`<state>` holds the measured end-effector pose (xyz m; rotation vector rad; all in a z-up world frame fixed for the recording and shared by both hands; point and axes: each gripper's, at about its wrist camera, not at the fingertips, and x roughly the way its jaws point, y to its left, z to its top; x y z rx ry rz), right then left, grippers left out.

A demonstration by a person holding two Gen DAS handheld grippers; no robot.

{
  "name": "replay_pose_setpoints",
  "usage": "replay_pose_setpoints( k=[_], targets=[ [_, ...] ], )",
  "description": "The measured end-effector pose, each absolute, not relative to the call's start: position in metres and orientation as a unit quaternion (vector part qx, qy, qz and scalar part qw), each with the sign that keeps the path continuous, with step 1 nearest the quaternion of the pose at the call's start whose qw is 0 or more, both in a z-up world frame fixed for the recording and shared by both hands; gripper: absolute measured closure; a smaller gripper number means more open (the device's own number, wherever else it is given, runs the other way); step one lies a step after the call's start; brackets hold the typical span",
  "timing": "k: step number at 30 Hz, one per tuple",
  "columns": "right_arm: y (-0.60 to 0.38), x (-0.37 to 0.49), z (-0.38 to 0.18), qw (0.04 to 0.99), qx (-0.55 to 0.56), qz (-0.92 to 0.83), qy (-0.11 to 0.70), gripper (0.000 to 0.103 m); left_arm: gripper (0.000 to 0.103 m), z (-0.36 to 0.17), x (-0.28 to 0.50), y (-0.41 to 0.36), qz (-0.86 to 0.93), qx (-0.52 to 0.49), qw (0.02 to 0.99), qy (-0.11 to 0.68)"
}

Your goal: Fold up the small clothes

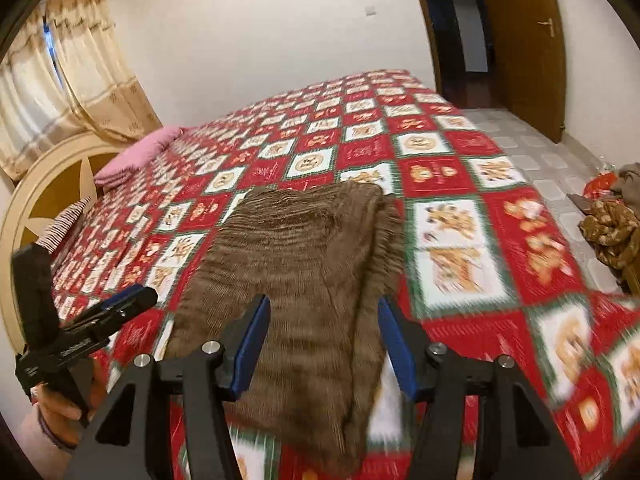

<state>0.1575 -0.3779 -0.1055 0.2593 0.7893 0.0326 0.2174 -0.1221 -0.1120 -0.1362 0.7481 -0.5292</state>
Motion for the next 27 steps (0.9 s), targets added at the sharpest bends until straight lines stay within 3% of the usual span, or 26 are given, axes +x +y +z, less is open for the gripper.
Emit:
replay_pose_setpoints(
  k=[2,3,4,9,17,18,20,21,27],
  targets=[
    [-0.374,0.179,-0.118,0.911,0.112,0.013,0.396,0.067,0.027,-0.113,0.228,-0.133,-0.249,-0.062,0.897,0.36],
    [-0.37,0.188,-0.126,0.909,0.095,0.006,0.405,0.096,0.027,-0.114,0.231,-0.137,-0.245,-0.059,0.898,0.36],
    [-0.367,0.193,-0.133,0.906,0.08,-0.007,0.416,0.097,0.027,-0.115,0.234,-0.141,-0.241,-0.054,0.899,0.36],
    [-0.378,0.172,-0.151,0.906,0.087,-0.036,0.413,0.097,0.026,-0.141,0.238,-0.161,-0.246,-0.025,0.888,0.389],
    [-0.392,0.175,-0.139,0.9,0.126,-0.018,0.418,0.093,0.015,-0.152,0.246,-0.149,-0.245,-0.066,0.871,0.42],
    [-0.394,0.178,-0.131,0.904,0.126,-0.025,0.409,0.089,0.014,-0.151,0.246,-0.151,-0.241,-0.065,0.871,0.422],
    [-0.395,0.184,-0.115,0.915,0.122,-0.033,0.383,0.062,0.014,-0.147,0.246,-0.157,-0.233,-0.047,0.877,0.417],
    [-0.395,0.19,-0.108,0.92,0.119,-0.033,0.371,0.057,0.014,-0.146,0.245,-0.161,-0.23,-0.035,0.881,0.413],
    [-0.371,0.251,-0.098,0.93,0.039,-0.026,0.365,0.057,0.012,-0.144,0.242,-0.178,-0.196,0.021,0.894,0.402]
  ],
)
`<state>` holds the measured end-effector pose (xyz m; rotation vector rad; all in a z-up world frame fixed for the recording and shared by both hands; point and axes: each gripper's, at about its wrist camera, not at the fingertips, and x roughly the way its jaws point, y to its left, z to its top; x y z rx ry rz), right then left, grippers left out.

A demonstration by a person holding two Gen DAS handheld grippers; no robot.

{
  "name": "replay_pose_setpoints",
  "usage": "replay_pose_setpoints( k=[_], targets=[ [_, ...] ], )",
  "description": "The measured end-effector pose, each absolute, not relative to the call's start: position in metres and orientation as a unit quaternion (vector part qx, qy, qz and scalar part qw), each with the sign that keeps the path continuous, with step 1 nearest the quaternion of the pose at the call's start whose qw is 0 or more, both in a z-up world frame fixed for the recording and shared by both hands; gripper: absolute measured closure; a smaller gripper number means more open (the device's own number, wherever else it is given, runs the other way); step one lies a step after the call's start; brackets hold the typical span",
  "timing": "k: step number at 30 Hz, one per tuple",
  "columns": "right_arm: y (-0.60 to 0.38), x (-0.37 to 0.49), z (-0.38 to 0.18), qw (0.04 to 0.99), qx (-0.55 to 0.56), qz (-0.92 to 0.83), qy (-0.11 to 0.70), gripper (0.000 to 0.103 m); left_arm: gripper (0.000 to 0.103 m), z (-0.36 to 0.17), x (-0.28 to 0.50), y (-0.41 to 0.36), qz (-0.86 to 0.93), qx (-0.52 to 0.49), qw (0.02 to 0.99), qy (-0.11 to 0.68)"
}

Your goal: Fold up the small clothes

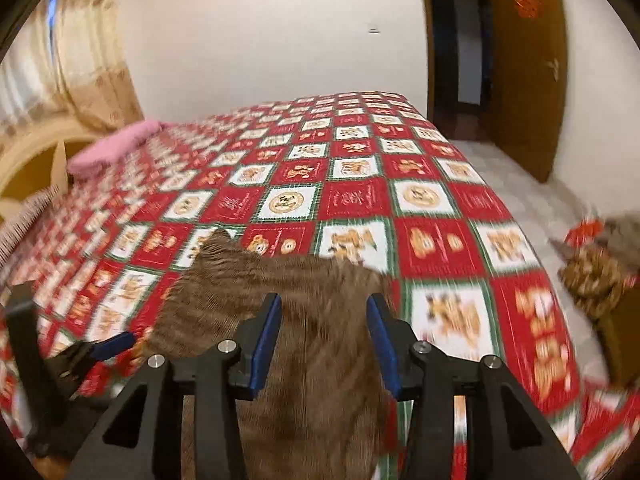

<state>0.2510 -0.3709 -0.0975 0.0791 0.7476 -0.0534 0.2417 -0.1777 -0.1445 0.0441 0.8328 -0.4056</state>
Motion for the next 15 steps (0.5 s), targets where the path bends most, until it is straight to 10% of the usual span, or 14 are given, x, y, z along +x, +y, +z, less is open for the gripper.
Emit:
replay_pose_setpoints(
  k=[6,15],
  targets=[
    [-0.385,0.302,-0.153,0.906,0.03,-0.025,0.421,0.061,0.006,-0.146,0.243,-0.181,-0.181,0.038,0.897,0.401],
    [-0.417,0.303,-0.168,0.908,0.107,-0.027,0.404,0.033,0.0,-0.152,0.248,-0.186,-0.171,0.038,0.897,0.407]
  ],
)
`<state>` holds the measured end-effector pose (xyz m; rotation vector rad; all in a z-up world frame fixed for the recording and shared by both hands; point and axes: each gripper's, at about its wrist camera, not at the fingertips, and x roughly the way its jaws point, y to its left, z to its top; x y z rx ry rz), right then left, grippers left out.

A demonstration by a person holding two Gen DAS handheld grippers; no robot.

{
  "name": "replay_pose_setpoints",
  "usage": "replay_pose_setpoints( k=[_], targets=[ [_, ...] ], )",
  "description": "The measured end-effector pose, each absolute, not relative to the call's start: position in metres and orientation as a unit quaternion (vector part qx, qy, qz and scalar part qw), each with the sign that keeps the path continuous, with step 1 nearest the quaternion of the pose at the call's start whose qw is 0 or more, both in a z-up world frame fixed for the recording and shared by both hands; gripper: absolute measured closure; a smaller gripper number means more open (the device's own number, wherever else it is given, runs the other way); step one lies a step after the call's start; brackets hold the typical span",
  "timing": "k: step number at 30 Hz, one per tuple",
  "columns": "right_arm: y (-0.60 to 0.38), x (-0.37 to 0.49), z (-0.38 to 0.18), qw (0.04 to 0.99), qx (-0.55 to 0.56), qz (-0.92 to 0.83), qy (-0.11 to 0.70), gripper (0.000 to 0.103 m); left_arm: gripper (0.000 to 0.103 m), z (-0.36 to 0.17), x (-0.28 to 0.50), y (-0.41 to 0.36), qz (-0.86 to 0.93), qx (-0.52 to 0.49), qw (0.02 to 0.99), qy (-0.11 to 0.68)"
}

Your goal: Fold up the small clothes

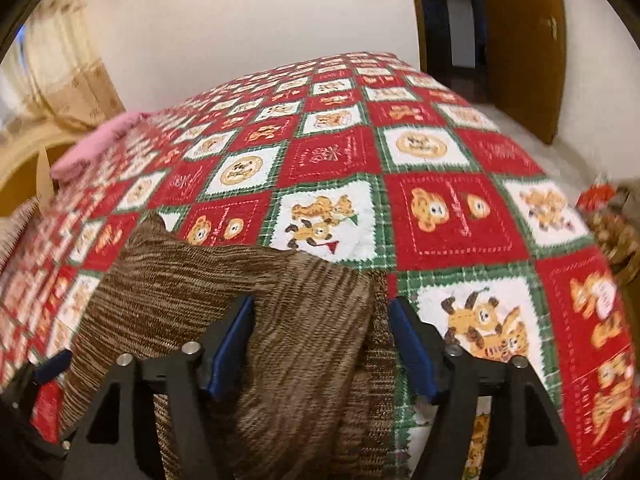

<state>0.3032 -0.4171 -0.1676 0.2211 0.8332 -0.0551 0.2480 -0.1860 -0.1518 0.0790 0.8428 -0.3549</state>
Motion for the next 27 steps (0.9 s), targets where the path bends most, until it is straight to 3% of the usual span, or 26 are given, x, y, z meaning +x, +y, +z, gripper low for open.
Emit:
replay_pose_setpoints(
  k=[22,27],
  targets=[
    [-0.431,0.297,-0.168,0.909,0.156,0.008,0.385,0.031,0.0,-0.156,0.251,-0.186,-0.186,0.022,0.889,0.417],
    [-0.466,0.279,-0.164,0.901,0.27,0.037,0.339,0.031,0.002,-0.155,0.261,-0.164,-0.233,-0.048,0.869,0.435]
  ],
)
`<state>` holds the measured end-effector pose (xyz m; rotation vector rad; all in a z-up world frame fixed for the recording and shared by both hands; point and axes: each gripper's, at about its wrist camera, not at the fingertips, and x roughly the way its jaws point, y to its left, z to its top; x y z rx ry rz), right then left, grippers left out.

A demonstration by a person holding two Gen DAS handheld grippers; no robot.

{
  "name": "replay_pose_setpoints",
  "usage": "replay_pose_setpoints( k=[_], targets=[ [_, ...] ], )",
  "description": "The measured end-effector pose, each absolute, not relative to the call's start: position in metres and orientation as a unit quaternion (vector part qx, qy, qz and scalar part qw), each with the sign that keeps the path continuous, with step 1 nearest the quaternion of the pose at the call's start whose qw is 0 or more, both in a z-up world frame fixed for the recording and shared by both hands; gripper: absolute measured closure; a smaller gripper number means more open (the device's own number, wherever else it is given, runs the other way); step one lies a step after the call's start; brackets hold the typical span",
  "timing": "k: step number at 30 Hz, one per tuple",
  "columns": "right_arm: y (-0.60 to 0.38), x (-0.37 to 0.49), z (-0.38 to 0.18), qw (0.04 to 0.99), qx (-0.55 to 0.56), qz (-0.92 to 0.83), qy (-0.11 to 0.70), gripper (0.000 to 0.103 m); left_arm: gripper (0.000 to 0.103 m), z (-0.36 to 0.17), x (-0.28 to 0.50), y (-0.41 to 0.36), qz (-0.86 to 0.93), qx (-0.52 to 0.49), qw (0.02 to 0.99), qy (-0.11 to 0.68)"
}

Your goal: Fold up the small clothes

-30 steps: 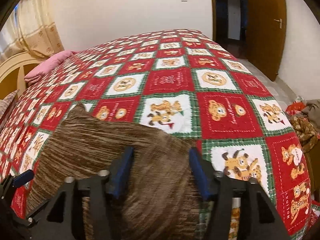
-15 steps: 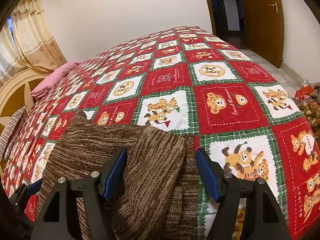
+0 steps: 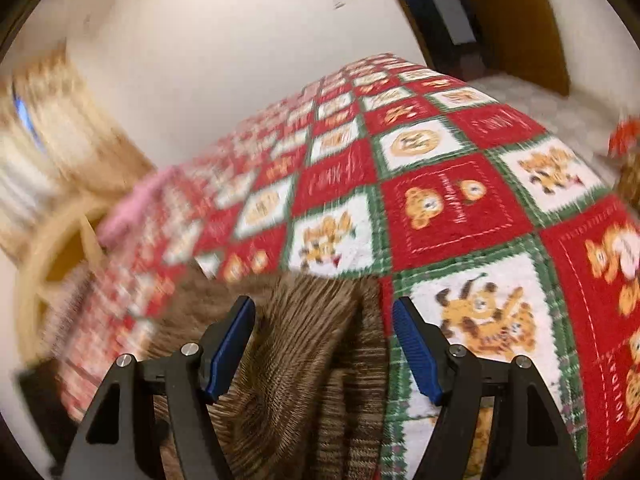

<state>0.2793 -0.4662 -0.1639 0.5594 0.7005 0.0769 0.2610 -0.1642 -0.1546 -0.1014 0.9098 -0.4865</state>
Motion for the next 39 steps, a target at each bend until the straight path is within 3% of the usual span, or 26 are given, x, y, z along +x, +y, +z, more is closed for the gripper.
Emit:
replay_pose_setpoints(
  k=[3,6,15,25,35,39],
  targets=[
    [-0.492,0.268,-0.167,0.884,0.353,0.055,0.303,0.031,0.014,-0.142,0.273,-0.154,-0.267,-0.101,0.858,0.427],
    [-0.507,0.267,-0.174,0.864,0.406,0.064,0.29,0.031,0.014,-0.128,0.29,-0.15,-0.287,-0.146,0.85,0.417],
    [-0.492,0.277,-0.171,0.871,0.363,0.056,0.325,0.031,0.014,-0.163,0.345,-0.175,-0.31,-0.189,0.806,0.468],
    [-0.435,0.302,-0.171,0.893,0.19,0.07,0.403,0.028,0.018,-0.161,0.333,-0.194,-0.325,-0.065,0.83,0.449],
    [-0.429,0.301,-0.171,0.898,0.172,0.062,0.4,0.028,0.017,-0.161,0.332,-0.205,-0.304,-0.014,0.841,0.448],
    [-0.422,0.304,-0.17,0.901,0.151,0.061,0.401,0.033,0.017,-0.161,0.331,-0.209,-0.296,-0.002,0.844,0.447]
  ],
)
